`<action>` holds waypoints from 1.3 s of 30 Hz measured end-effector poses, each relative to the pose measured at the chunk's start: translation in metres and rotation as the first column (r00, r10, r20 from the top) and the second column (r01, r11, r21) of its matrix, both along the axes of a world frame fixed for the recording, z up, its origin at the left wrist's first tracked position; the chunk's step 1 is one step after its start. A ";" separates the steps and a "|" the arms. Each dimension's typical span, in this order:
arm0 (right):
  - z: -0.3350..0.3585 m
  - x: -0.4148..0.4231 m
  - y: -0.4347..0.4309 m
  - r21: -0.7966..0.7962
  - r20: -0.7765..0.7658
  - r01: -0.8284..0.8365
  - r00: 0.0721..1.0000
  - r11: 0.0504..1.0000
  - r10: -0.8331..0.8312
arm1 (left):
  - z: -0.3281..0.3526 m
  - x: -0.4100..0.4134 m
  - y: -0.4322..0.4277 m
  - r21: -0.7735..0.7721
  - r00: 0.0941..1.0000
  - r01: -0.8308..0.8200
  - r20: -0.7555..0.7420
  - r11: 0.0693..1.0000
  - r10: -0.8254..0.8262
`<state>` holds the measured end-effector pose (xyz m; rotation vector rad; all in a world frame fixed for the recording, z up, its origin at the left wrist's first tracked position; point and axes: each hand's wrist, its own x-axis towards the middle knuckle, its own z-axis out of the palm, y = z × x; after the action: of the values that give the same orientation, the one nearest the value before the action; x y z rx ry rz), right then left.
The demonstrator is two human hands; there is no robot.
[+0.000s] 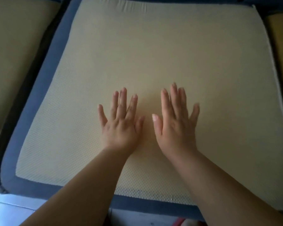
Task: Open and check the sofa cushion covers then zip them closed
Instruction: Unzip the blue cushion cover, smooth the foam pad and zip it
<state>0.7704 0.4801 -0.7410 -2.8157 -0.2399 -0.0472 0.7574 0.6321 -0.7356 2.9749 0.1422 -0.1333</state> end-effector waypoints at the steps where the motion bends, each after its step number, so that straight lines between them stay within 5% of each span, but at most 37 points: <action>1: -0.004 -0.001 0.012 -0.020 -0.034 -0.041 0.999 0.999 0.041 | -0.004 -0.004 0.012 0.032 0.997 -0.030 -0.072 0.999 0.032; 4: -0.014 -0.004 0.034 -0.094 -0.130 -0.042 0.991 0.995 0.030 | -0.004 -0.003 0.027 -0.067 0.989 -0.048 -0.145 0.997 0.037; 8: 0.007 0.006 0.071 -0.002 0.037 -0.071 0.997 0.997 0.071 | 0.012 -0.008 0.062 -0.060 0.992 -0.072 0.101 0.996 0.078; 12: -0.014 -0.006 0.107 -0.076 -0.115 -0.162 0.982 0.984 0.152 | 0.000 -0.019 0.102 -0.081 0.994 -0.060 -0.096 0.995 0.052; 17: 0.011 0.001 0.148 0.042 0.068 -0.129 0.990 0.991 0.126 | 0.029 -0.011 0.136 -0.066 0.967 -0.063 0.244 0.996 0.077; 22: -0.019 -0.025 0.204 -0.090 -0.094 -0.250 0.966 0.964 0.241 | 0.001 -0.028 0.189 -0.014 0.976 -0.174 -0.137 0.985 0.171; 39: -0.040 -0.023 0.207 -0.195 -0.018 -0.206 0.978 0.959 0.206 | -0.016 -0.025 0.197 -0.127 0.987 -0.125 -0.117 0.984 0.110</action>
<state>0.7474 0.6870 -0.7810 -2.9676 -0.5666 0.0215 0.7323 0.8295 -0.7513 2.8169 0.3092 -0.2807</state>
